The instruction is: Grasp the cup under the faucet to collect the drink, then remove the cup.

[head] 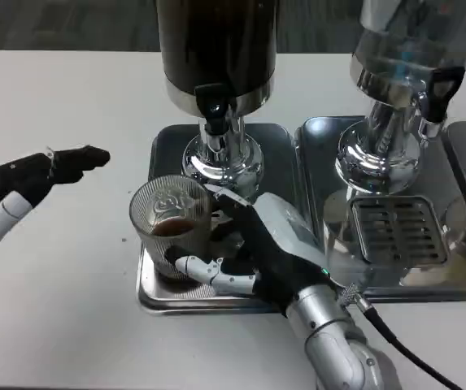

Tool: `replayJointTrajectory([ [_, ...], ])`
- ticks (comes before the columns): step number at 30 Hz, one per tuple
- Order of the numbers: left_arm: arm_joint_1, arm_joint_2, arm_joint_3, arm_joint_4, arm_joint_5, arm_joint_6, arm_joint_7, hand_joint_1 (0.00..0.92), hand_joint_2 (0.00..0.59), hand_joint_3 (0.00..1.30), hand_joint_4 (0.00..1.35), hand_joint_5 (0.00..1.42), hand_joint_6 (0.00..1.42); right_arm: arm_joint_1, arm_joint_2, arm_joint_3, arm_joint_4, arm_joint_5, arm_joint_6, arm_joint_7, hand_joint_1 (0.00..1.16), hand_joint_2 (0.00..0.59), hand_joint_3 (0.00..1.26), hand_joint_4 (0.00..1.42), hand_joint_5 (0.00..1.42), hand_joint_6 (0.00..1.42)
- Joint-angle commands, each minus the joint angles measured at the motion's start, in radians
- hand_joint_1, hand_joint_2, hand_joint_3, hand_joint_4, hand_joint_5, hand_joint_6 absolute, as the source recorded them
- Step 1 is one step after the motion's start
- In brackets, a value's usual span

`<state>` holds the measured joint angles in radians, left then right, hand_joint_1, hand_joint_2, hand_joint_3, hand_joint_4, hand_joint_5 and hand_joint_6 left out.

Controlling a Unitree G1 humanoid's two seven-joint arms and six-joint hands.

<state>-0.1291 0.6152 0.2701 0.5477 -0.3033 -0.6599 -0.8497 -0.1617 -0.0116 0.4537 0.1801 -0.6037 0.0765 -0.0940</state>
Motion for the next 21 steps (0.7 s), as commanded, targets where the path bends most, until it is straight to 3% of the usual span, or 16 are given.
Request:
replayJointTrajectory([
  [1, 0.007, 0.016, 0.008, 0.0, 0.005, 0.008, 0.006, 0.0, 0.181, 0.31, 0.21, 0.15, 0.16, 0.017, 0.006, 0.005, -0.021, -0.018, 0.009, -0.038, 0.55, 0.199, 0.24, 0.28, 0.47, 0.89],
  [21, 0.003, 0.021, 0.004, 0.003, 0.006, 0.01, 0.0, 0.0, 0.191, 0.31, 0.21, 0.15, 0.16, 0.056, 0.009, -0.005, -0.034, -0.027, -0.012, -0.124, 0.56, 0.212, 0.32, 0.38, 0.56, 1.01],
])
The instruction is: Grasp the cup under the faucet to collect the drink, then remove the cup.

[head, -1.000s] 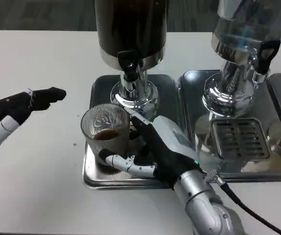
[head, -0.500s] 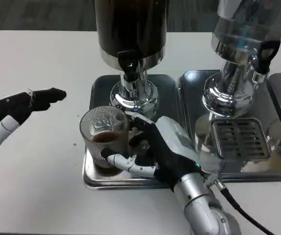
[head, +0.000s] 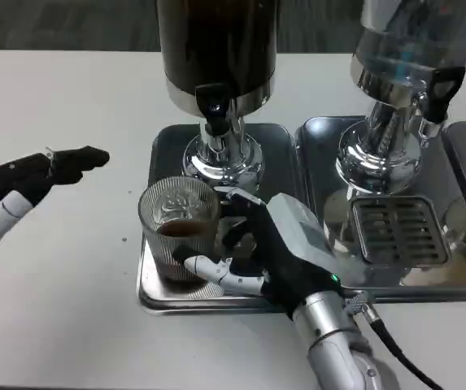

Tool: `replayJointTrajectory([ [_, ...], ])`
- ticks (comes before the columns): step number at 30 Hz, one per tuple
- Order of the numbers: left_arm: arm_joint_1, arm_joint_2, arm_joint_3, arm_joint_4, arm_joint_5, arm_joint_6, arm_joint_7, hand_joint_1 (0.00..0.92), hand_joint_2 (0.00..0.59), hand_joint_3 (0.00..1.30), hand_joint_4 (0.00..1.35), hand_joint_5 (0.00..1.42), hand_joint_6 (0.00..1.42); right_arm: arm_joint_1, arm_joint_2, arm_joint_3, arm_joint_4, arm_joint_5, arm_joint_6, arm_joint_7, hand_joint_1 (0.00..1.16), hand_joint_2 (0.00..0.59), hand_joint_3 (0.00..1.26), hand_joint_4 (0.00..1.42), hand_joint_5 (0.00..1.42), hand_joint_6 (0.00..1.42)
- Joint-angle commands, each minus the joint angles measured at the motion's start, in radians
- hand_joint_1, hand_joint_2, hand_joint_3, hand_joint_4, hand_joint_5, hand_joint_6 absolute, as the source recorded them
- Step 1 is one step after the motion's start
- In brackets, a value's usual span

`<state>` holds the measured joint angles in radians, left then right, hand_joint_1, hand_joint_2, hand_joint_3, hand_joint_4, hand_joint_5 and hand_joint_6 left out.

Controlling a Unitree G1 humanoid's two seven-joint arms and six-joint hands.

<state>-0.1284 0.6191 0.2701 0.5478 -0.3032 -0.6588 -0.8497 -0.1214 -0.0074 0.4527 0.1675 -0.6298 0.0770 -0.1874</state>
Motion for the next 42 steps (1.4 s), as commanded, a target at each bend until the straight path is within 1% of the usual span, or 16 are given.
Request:
replayJointTrajectory([
  [1, 0.003, 0.017, 0.003, 0.003, 0.006, 0.009, 0.0, 0.0, 0.191, 0.31, 0.21, 0.15, 0.16, 0.017, 0.005, -0.004, -0.023, 0.0, -0.012, -0.033, 0.56, 0.213, 0.32, 0.38, 0.56, 1.02],
  [11, -0.001, 0.014, -0.003, 0.01, 0.007, 0.011, -0.004, 0.0, 0.193, 0.31, 0.21, 0.15, 0.16, 0.037, -0.003, -0.022, -0.043, 0.015, -0.017, -0.033, 0.57, 0.216, 0.33, 0.39, 0.58, 1.04],
  [19, -0.012, 0.014, -0.009, 0.021, 0.007, 0.01, -0.007, 0.0, 0.195, 0.3, 0.21, 0.15, 0.16, 0.045, -0.004, -0.027, -0.048, 0.018, -0.029, -0.039, 0.57, 0.219, 0.34, 0.4, 0.59, 1.05],
  [21, -0.014, 0.015, -0.01, 0.023, 0.007, 0.009, -0.008, 0.0, 0.195, 0.3, 0.21, 0.15, 0.16, 0.047, -0.004, -0.027, -0.051, 0.019, -0.03, -0.038, 0.58, 0.23, 0.34, 0.4, 0.59, 1.06],
  [27, -0.018, 0.016, -0.011, 0.03, 0.008, 0.009, -0.009, 0.0, 0.197, 0.3, 0.21, 0.15, 0.16, 0.052, -0.005, -0.029, -0.054, 0.023, -0.032, -0.038, 0.58, 0.233, 0.35, 0.41, 0.6, 1.06],
  [33, -0.024, 0.015, -0.014, 0.036, 0.008, 0.008, -0.012, 0.0, 0.197, 0.3, 0.21, 0.15, 0.16, 0.07, -0.014, -0.036, -0.072, 0.029, -0.047, -0.057, 0.59, 0.241, 0.35, 0.41, 0.61, 1.06],
  [42, -0.034, 0.014, -0.018, 0.047, 0.01, 0.005, -0.016, 0.0, 0.205, 0.3, 0.21, 0.15, 0.16, 0.076, -0.015, -0.039, -0.071, 0.034, -0.043, -0.048, 0.62, 0.264, 0.37, 0.43, 0.63, 1.08],
])
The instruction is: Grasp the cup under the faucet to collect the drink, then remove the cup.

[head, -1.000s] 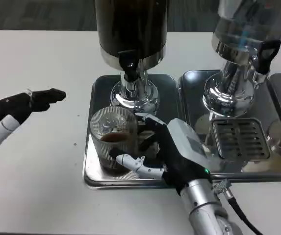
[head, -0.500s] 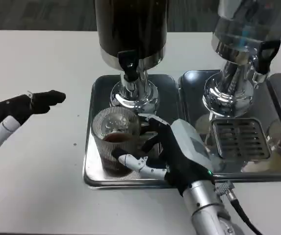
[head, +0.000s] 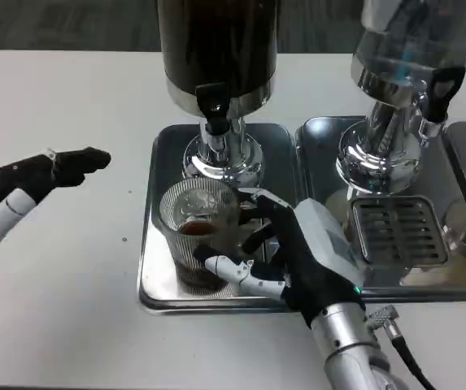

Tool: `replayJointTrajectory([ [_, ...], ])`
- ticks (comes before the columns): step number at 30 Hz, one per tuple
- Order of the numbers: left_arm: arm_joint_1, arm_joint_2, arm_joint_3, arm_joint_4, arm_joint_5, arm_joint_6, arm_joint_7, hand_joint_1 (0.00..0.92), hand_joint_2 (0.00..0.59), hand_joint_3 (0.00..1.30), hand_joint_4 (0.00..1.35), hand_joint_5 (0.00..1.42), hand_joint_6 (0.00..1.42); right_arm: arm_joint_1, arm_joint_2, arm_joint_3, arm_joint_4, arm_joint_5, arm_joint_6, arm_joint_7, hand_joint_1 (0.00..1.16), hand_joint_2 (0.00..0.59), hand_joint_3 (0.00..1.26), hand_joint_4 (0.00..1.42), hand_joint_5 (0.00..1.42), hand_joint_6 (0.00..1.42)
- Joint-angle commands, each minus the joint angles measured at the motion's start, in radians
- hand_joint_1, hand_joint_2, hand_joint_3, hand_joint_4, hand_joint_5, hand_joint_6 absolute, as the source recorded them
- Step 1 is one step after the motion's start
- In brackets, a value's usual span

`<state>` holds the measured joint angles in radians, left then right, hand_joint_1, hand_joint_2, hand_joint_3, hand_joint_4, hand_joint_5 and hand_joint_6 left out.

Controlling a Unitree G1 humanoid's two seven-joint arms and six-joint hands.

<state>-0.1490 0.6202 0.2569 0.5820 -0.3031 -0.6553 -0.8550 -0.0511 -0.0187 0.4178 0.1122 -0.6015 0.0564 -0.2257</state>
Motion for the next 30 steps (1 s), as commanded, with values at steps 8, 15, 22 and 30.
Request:
replayJointTrajectory([
  [8, -0.014, 0.013, -0.004, 0.018, 0.009, 0.002, -0.014, 0.0, 0.213, 0.3, 0.21, 0.15, 0.16, 0.014, -0.001, -0.011, -0.019, 0.009, -0.028, -0.018, 0.63, 0.271, 0.37, 0.43, 0.64, 1.08],
  [15, -0.018, 0.011, -0.007, 0.021, 0.009, 0.002, -0.018, 0.0, 0.216, 0.3, 0.21, 0.15, 0.16, 0.029, -0.006, -0.02, -0.034, 0.01, -0.027, -0.015, 0.64, 0.271, 0.38, 0.44, 0.65, 1.08],
  [22, -0.015, 0.01, -0.006, 0.018, 0.009, 0.003, -0.02, 0.0, 0.218, 0.3, 0.21, 0.15, 0.16, 0.046, -0.015, -0.024, -0.053, 0.017, -0.028, 0.0, 0.64, 0.272, 0.38, 0.44, 0.65, 1.08],
  [30, -0.018, 0.011, -0.008, 0.019, 0.008, 0.007, -0.026, 0.0, 0.218, 0.3, 0.21, 0.15, 0.16, 0.064, -0.034, -0.015, -0.089, 0.034, -0.021, 0.042, 0.62, 0.266, 0.31, 0.32, 0.53, 0.94],
])
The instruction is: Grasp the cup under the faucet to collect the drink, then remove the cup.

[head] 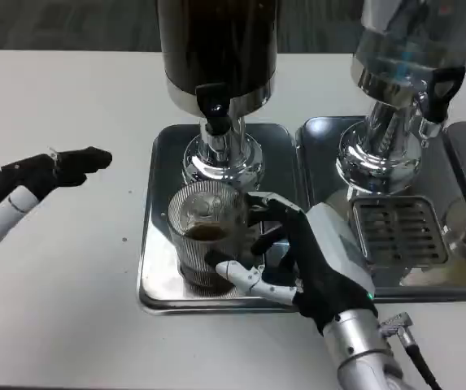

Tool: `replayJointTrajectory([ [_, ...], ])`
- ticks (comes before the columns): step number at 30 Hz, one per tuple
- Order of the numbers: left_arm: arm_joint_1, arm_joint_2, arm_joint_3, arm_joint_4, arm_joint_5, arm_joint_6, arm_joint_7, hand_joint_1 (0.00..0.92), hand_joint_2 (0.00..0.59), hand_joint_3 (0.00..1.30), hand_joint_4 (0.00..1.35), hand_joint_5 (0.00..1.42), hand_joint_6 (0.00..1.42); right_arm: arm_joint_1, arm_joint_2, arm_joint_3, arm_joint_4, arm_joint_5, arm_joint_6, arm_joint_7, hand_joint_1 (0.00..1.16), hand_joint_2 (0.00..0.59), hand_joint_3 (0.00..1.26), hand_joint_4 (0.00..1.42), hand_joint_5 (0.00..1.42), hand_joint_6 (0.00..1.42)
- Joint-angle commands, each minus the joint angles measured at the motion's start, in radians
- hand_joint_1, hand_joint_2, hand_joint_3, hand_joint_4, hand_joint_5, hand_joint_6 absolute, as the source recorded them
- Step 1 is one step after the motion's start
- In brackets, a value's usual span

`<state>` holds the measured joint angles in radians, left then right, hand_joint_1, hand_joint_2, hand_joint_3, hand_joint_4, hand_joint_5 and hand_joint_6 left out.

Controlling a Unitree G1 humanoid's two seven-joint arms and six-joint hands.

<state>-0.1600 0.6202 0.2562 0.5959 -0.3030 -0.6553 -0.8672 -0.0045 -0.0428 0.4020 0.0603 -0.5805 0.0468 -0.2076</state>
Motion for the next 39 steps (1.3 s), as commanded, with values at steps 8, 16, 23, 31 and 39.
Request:
replayJointTrajectory([
  [8, -0.01, 0.011, -0.01, 0.011, 0.009, 0.009, -0.019, 0.0, 0.227, 0.3, 0.21, 0.15, 0.16, 0.023, -0.012, -0.001, -0.055, 0.024, -0.01, 0.036, 0.58, 0.25, 0.24, 0.22, 0.45, 0.78],
  [16, -0.004, 0.011, -0.01, 0.006, 0.008, 0.013, -0.023, 0.0, 0.231, 0.3, 0.21, 0.15, 0.17, 0.046, -0.026, -0.001, -0.088, 0.036, -0.017, 0.064, 0.56, 0.247, 0.18, 0.15, 0.35, 0.5],
  [23, -0.008, 0.012, -0.012, 0.007, 0.012, 0.014, -0.025, 0.0, 0.233, 0.3, 0.21, 0.15, 0.17, 0.055, -0.055, -0.014, -0.106, 0.1, -0.057, 0.114, 0.5, 0.234, 0.08, 0.04, 0.22, 0.32],
  [31, -0.014, 0.015, -0.014, 0.011, 0.014, 0.016, -0.033, 0.0, 0.234, 0.3, 0.21, 0.15, 0.17, 0.037, -0.052, -0.022, -0.082, 0.146, -0.104, 0.143, 0.44, 0.206, 0.0, 0.0, 0.09, 0.24],
  [39, -0.008, 0.015, -0.012, 0.006, 0.013, 0.017, -0.036, 0.0, 0.235, 0.3, 0.21, 0.15, 0.17, 0.004, -0.042, -0.014, -0.052, 0.154, -0.104, 0.188, 0.43, 0.196, 0.0, 0.0, 0.05, 0.23],
])
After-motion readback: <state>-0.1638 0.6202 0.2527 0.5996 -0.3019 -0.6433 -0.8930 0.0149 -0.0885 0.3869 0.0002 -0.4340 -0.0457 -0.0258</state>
